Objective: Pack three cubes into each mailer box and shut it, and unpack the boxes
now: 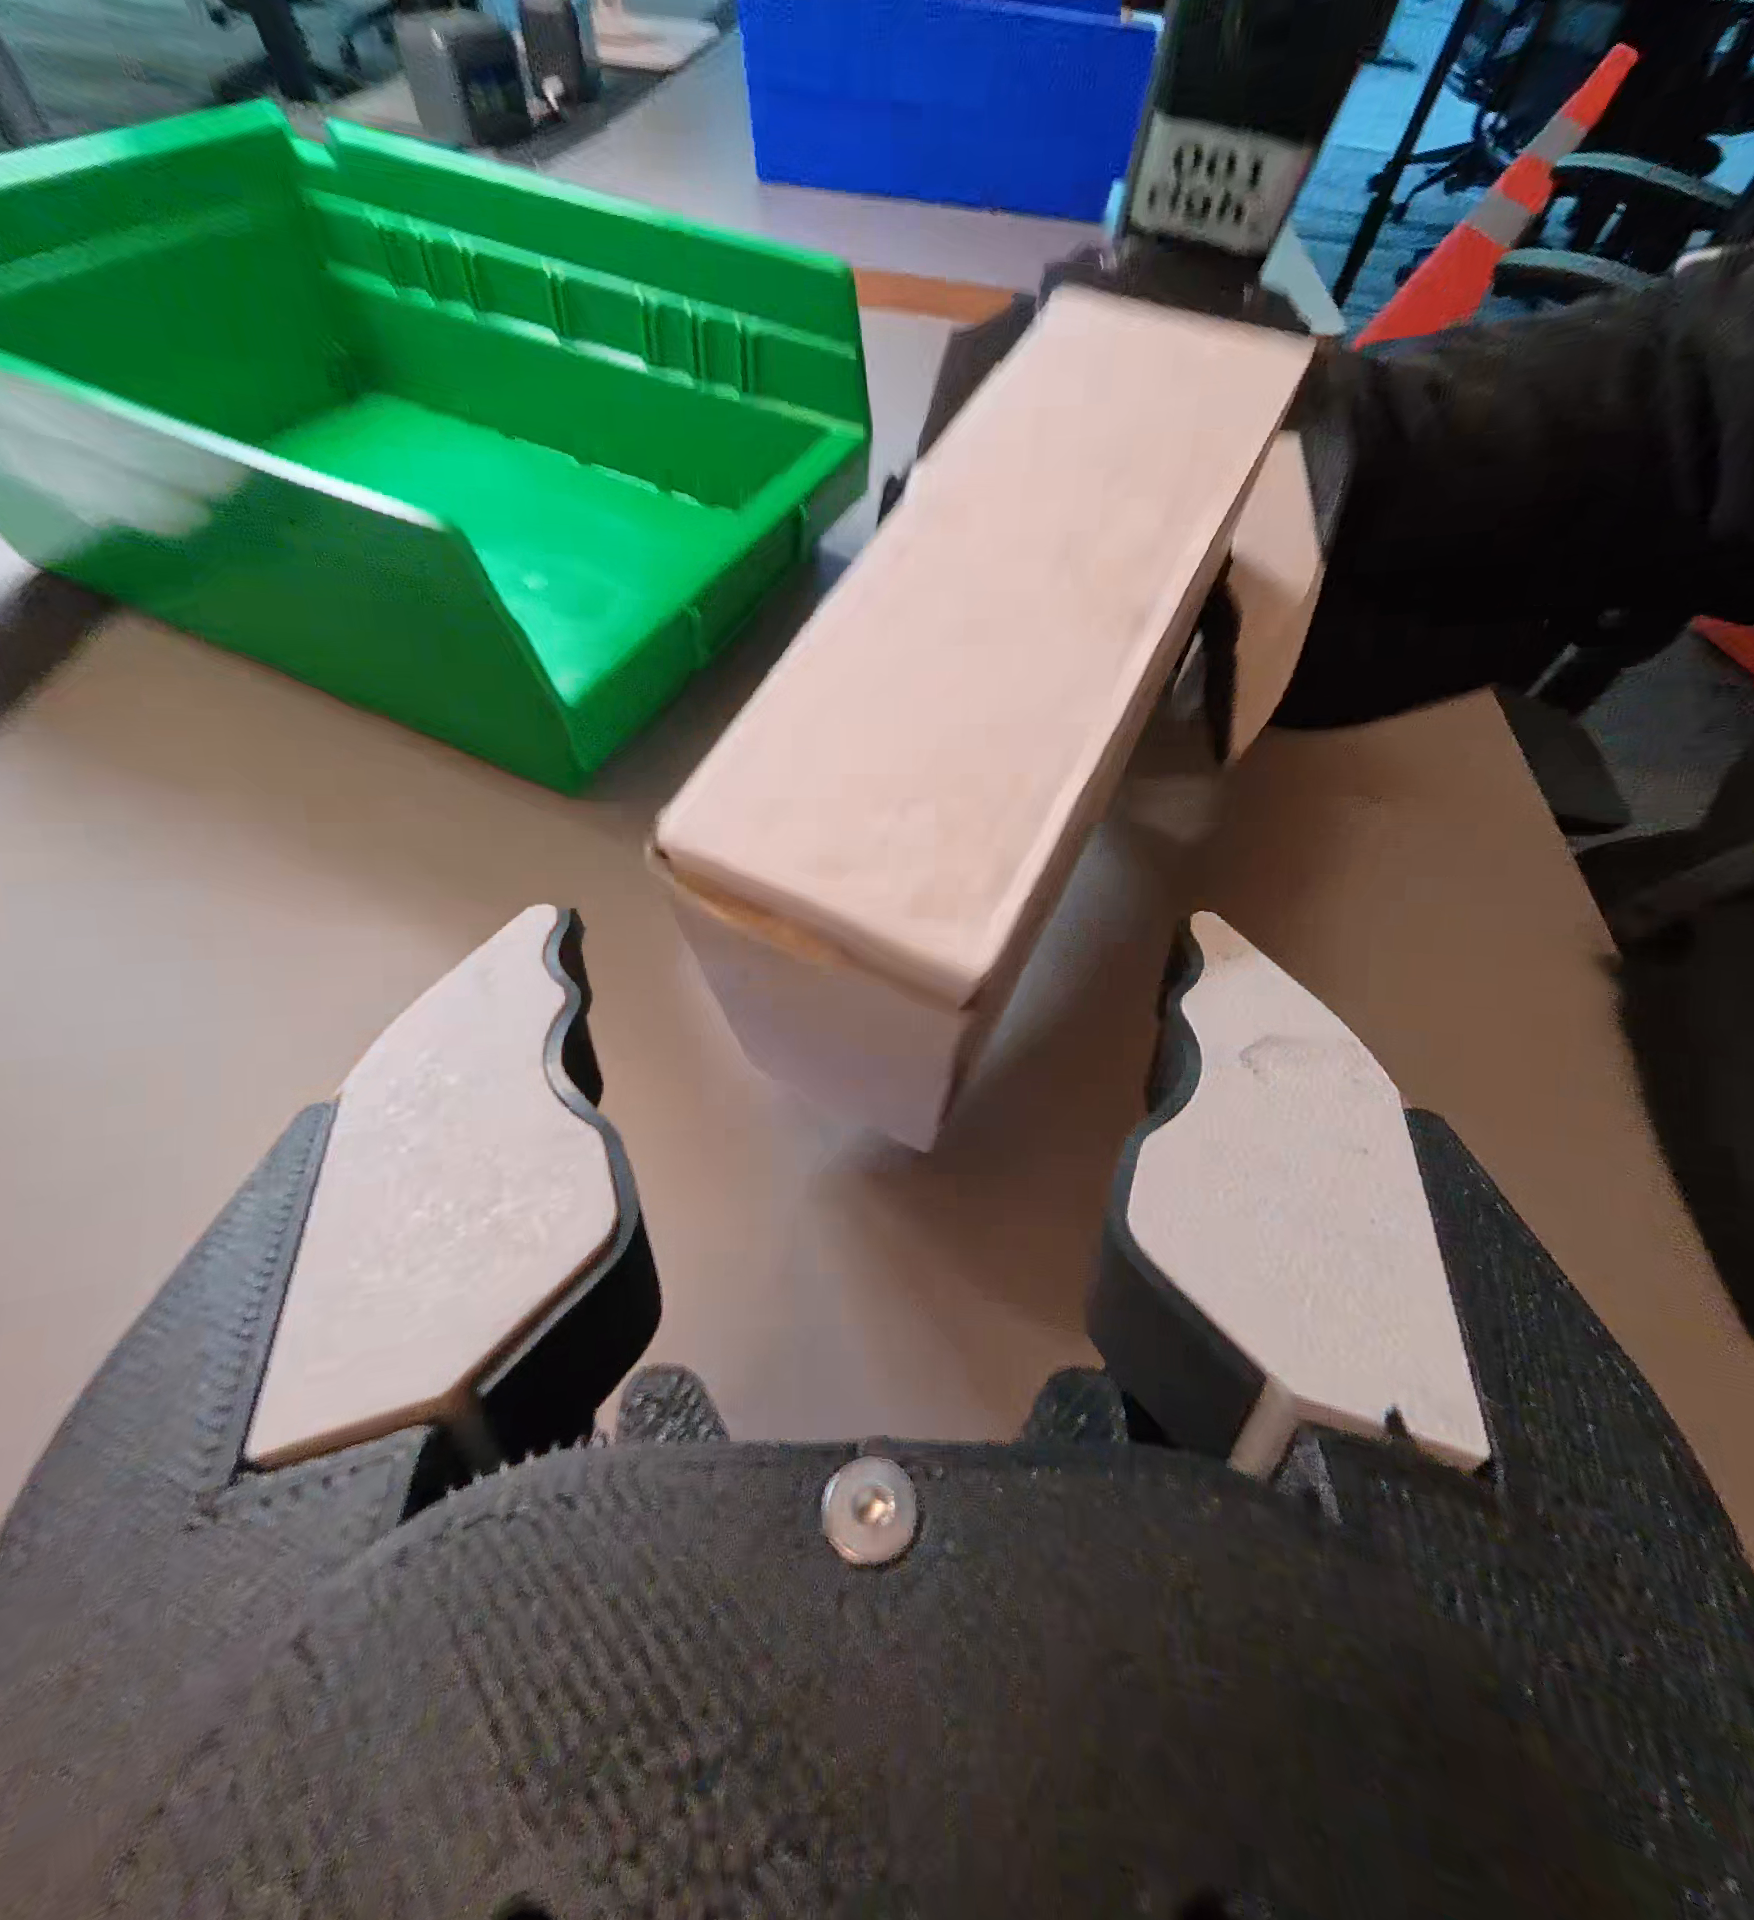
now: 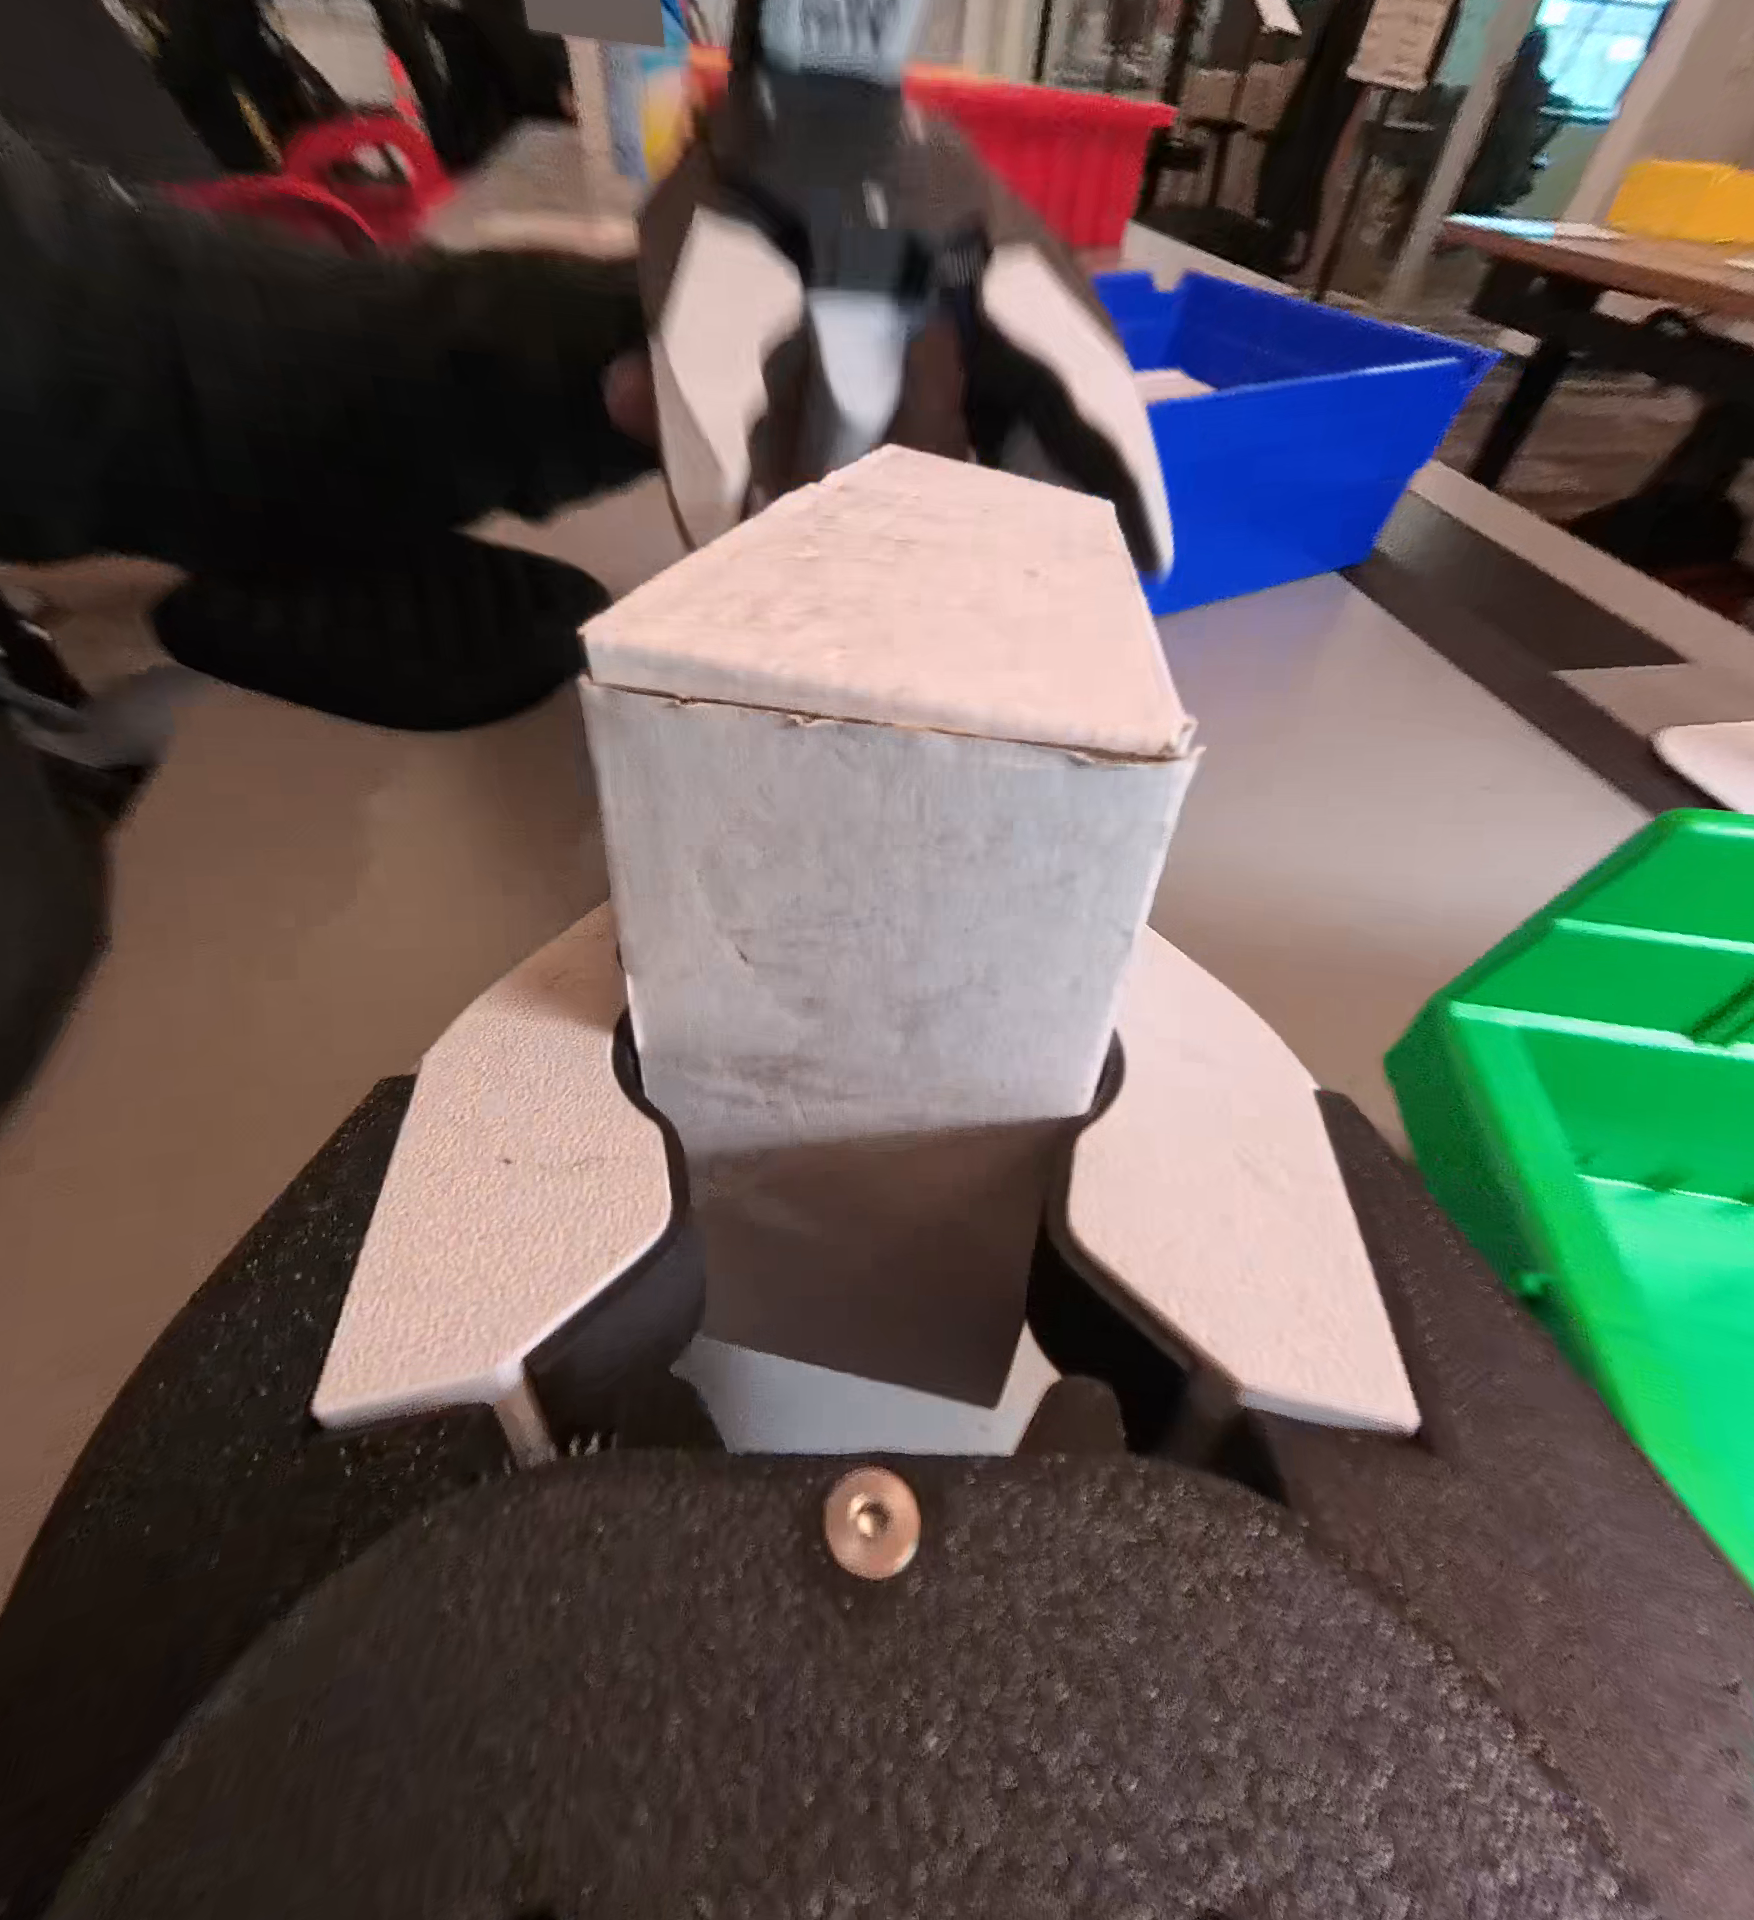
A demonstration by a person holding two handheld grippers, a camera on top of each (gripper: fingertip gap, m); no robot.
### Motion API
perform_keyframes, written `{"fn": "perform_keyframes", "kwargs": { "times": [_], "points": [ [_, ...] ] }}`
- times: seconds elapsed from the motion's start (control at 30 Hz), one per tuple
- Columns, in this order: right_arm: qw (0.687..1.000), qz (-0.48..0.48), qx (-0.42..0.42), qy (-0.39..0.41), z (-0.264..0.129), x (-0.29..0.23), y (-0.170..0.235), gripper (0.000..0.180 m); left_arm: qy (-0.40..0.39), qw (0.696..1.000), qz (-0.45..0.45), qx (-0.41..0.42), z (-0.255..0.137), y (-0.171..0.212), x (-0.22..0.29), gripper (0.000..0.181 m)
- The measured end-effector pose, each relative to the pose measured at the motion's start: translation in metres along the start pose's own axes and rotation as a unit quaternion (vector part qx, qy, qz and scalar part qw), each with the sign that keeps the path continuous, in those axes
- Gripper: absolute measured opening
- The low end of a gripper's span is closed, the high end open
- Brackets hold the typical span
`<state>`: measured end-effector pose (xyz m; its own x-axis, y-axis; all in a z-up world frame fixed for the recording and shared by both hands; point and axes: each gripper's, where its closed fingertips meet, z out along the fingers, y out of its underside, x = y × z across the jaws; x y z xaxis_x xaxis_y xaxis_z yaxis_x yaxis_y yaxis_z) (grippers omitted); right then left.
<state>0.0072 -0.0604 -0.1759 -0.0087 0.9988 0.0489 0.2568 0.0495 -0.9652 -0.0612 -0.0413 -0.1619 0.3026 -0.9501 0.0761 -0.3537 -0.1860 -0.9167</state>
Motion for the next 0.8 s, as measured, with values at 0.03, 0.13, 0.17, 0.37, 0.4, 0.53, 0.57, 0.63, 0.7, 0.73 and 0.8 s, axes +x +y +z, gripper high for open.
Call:
{"fn": "perform_keyframes", "kwargs": {
  "times": [0.03, 0.13, 0.17, 0.37, 0.4, 0.53, 0.57, 0.63, 0.7, 0.73, 0.8],
  "points": [
    [1.0, 0.015, 0.014, -0.02, 0.001, -0.005, -0.003, 0.079, 0.011, 1.0, -0.009, -0.002, 0.007, 0.01, 0.004, 0.104],
    [0.996, 0.052, 0.021, -0.076, 0.004, -0.018, -0.003, 0.079, 0.052, 0.999, -0.011, 0.014, 0.024, 0.015, 0.023, 0.088],
    [0.995, 0.056, 0.013, -0.081, 0.005, -0.02, 0.001, 0.079, 0.044, 0.999, -0.004, 0.015, 0.027, 0.015, 0.024, 0.084],
    [0.998, 0.064, 0.018, 0.016, -0.008, 0.013, -0.011, 0.077, -0.003, 0.997, -0.053, -0.054, 0.026, 0.033, 0.017, 0.082],
    [0.997, 0.052, 0.024, 0.043, -0.012, 0.02, -0.019, 0.075, -0.014, 0.996, -0.059, -0.061, 0.025, 0.034, 0.016, 0.082],
    [0.992, -0.022, 0.017, 0.122, -0.026, 0.031, -0.051, 0.07, -0.037, 0.995, -0.072, -0.057, 0.022, 0.03, 0.014, 0.082],
    [0.99, -0.046, 0.002, 0.131, -0.025, 0.03, -0.055, 0.068, -0.042, 0.994, -0.082, -0.057, 0.021, 0.03, 0.012, 0.082],
    [0.984, -0.095, -0.042, 0.148, -0.02, 0.027, -0.06, 0.062, -0.06, 0.993, -0.083, -0.059, 0.019, 0.031, 0.006, 0.082],
    [0.97, -0.15, -0.09, 0.17, -0.01, 0.027, -0.061, 0.055, -0.078, 0.991, -0.081, -0.072, 0.018, 0.035, 0.001, 0.082],
    [0.957, -0.18, -0.111, 0.201, -0.006, 0.033, -0.063, 0.047, -0.083, 0.991, -0.078, -0.075, 0.018, 0.037, 0.001, 0.082],
    [0.925, -0.245, -0.155, 0.244, 0.003, 0.044, -0.064, 0.042, -0.092, 0.99, -0.073, -0.082, 0.018, 0.039, 0.001, 0.082]
  ]
}}
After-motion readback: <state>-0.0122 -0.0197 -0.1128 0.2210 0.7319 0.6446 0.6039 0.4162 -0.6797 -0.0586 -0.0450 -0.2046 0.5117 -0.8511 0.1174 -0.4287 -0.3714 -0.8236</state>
